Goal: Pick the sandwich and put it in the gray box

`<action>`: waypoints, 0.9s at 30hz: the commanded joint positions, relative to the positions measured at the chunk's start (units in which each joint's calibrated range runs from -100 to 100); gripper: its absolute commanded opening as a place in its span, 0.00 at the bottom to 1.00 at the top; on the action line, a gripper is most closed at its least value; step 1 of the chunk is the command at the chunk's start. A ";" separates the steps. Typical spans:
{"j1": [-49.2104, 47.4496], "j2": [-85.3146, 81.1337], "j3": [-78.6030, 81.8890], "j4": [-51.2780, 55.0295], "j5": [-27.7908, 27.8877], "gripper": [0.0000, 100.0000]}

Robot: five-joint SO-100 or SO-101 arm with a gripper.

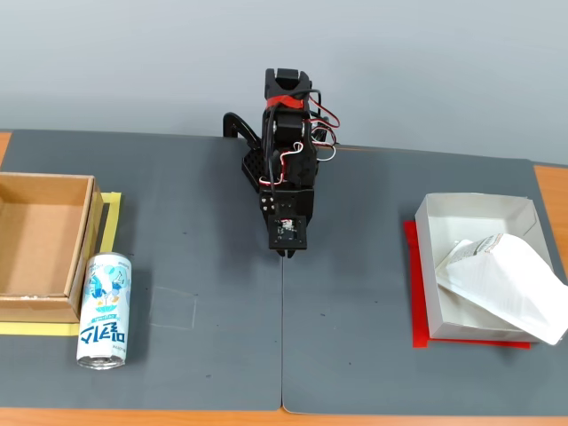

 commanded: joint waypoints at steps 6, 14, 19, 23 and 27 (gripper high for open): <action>0.22 -0.17 -0.40 -0.46 -0.03 0.02; 0.14 -0.17 -0.40 -0.46 -0.03 0.02; 0.14 -0.17 -0.40 -0.46 -0.03 0.02; 0.14 -0.17 -0.40 -0.46 -0.03 0.02; 0.14 -0.17 -0.40 -0.46 -0.03 0.02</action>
